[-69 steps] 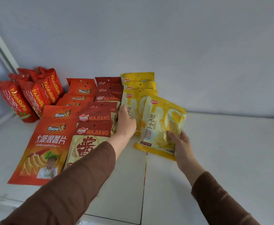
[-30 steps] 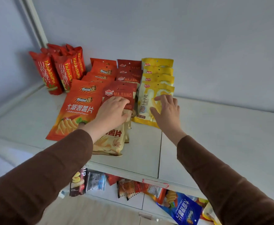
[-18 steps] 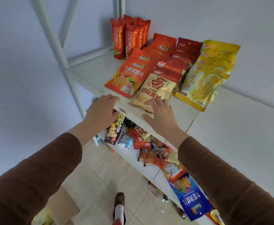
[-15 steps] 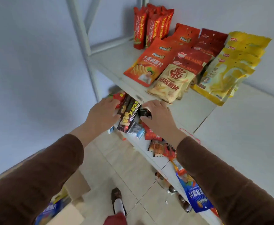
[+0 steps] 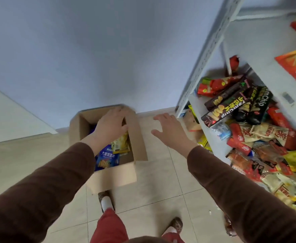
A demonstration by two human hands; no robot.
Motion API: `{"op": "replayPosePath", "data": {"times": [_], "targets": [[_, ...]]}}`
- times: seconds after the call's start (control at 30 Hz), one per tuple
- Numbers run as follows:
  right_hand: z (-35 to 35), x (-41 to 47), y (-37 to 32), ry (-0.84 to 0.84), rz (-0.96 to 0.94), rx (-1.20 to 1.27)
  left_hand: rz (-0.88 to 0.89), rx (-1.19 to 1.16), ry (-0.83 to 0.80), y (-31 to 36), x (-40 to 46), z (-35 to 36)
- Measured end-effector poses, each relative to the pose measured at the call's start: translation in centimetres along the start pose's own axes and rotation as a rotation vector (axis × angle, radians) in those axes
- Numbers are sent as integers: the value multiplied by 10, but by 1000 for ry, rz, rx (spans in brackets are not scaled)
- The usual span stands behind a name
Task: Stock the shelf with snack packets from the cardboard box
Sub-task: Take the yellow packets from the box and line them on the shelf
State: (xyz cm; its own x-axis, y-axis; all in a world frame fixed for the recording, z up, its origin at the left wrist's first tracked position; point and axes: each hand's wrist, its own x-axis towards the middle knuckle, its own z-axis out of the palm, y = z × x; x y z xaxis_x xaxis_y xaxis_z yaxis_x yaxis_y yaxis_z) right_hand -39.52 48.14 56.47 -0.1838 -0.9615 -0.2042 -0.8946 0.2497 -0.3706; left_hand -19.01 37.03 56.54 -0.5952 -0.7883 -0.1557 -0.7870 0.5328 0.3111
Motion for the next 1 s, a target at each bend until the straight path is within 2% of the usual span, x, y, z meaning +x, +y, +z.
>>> {"op": "replayPosePath", "data": {"times": [0.2,0.37,0.53,0.63,0.73,0.87,1.0], "targets": [[117,103,-87,-239,106,50,-170,-108,-175,-175,26,59],[231,175,-99,-356,263,189,-232,-136,-262,-273,62,139],[343,241,-69,-435,517,449,-307,-218,-351,-334,99,249],[418,286,-38,-435,638,505,-356,-253,-395,-363,119,317],[495,329,-5,-449,719,521,-433,-310,-393,-391,142,387],[592,377,34,-445,797,542,-629,-508,-395,-426,175,469],[662,410,58,-407,859,606,-741,-645,-343,-452,206,532]]}}
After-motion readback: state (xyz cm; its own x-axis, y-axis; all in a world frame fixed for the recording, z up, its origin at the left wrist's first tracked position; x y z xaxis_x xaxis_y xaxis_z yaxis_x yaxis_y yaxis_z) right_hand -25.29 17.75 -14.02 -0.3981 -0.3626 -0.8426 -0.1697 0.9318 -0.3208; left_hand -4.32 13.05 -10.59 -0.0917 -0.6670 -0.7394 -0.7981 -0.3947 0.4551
